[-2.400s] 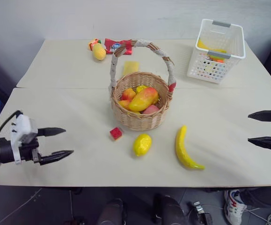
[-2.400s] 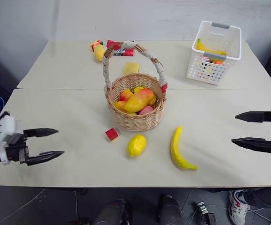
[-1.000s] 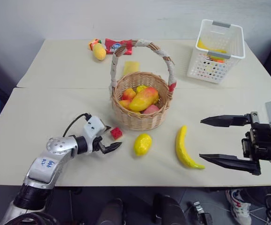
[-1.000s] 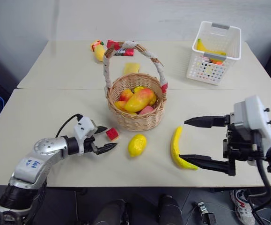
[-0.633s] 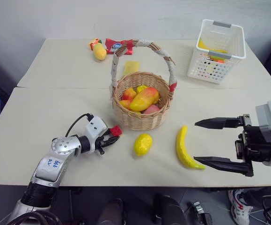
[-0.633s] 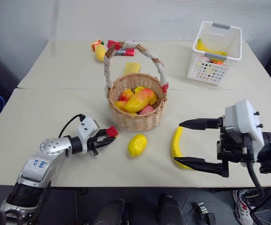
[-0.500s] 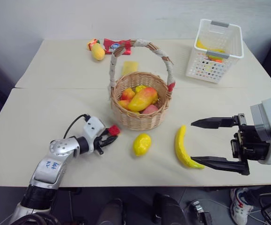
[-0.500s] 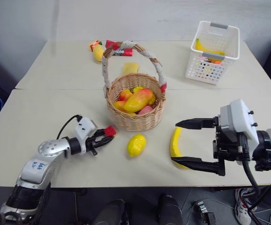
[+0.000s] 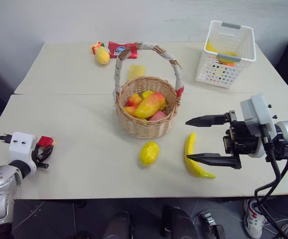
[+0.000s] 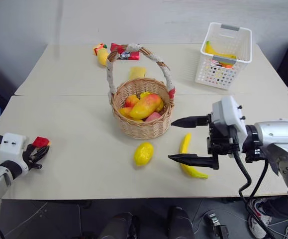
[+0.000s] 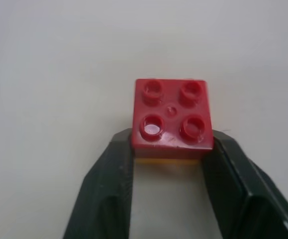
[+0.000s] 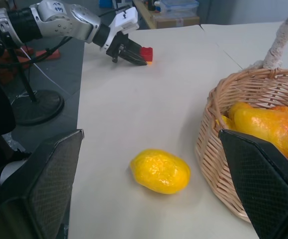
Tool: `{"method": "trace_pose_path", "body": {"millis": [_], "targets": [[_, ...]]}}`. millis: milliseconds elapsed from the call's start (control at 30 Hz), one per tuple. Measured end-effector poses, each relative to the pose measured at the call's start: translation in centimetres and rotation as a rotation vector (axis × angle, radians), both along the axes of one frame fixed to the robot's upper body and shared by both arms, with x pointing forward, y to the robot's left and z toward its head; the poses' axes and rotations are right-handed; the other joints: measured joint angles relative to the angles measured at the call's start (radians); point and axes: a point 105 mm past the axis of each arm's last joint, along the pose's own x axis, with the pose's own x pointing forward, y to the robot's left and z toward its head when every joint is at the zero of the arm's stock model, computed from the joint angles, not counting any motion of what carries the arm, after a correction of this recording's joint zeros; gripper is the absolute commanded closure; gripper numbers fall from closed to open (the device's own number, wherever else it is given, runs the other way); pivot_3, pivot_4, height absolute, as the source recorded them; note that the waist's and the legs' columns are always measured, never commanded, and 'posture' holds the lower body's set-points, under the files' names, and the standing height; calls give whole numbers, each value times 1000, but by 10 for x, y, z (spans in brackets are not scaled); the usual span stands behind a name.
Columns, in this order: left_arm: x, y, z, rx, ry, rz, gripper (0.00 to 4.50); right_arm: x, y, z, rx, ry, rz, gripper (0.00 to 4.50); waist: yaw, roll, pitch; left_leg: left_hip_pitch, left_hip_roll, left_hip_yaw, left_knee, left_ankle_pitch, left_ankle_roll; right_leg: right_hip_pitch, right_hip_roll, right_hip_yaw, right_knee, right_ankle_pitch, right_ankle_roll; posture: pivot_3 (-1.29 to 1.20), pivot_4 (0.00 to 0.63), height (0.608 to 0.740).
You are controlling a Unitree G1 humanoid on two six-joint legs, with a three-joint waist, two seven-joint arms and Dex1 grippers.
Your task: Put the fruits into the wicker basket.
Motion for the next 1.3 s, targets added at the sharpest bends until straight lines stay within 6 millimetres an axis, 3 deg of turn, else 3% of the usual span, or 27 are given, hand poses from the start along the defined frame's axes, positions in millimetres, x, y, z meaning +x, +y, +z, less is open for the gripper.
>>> {"method": "trace_pose_path", "body": {"millis": [100,233,400,500,567,700,900,1133,1267,1300], "targets": [[-3,10,2,-6,-1,13,805,2,0,0,-7,-6,-5,0,-3,0,0,0,1,0,0,-1,-1,-1,1,0,0,0,-1,0,150,740],[-13,14,21,-189,-67,-50,805,6,-1,-1,-12,-18,-22,0,-12,-1,0,-2,3,0,0,-1,-2,-2,2,-1,2,0,-1,0,150,740],[-38,-20,102,-282,-167,-426,805,14,6,-5,-45,-83,-25,0,-16,-6,0,-3,2,-1,0,-2,-2,-2,1,-1,0,0,-1,0,150,740],[-53,-52,122,-247,-87,-659,805,22,13,-14,-106,-141,-4,0,-15,-4,1,-4,1,-1,0,-2,-2,-2,2,-2,0,0,-2,0,150,740],[-62,-80,123,-221,7,-847,805,25,22,-21,-146,-189,38,0,-15,-3,2,-4,1,0,0,-1,-2,-2,4,-5,0,-1,-2,0,150,740],[-69,-117,115,-137,159,-1122,805,32,34,-37,-255,-322,134,0,-18,-2,2,-3,1,3,0,-1,-2,-3,11,-7,1,-1,-2,0,150,740],[-66,-159,121,-32,176,-1395,805,38,57,-71,-399,-505,327,0,-19,-2,3,-3,3,4,0,-1,-2,-4,15,-5,1,-1,-2,0,150,740],[-61,-173,125,-6,164,-1459,805,53,78,-100,-499,-621,398,0,-30,-2,3,-3,6,5,0,-1,-2,-4,18,-4,1,-1,-2,0,150,740],[-58,-174,124,0,169,-1453,774,58,86,-109,-485,-607,389,633,-38,-2,3,-3,7,5,1,-1,-3,-4,18,-4,1,-1,-2,0,150,740],[-56,-173,124,11,166,-1447,774,59,91,-111,-478,-609,389,1098,-40,-2,3,-3,7,5,2,-1,-3,-4,19,-4,2,-1,-2,0,150,740]]}}
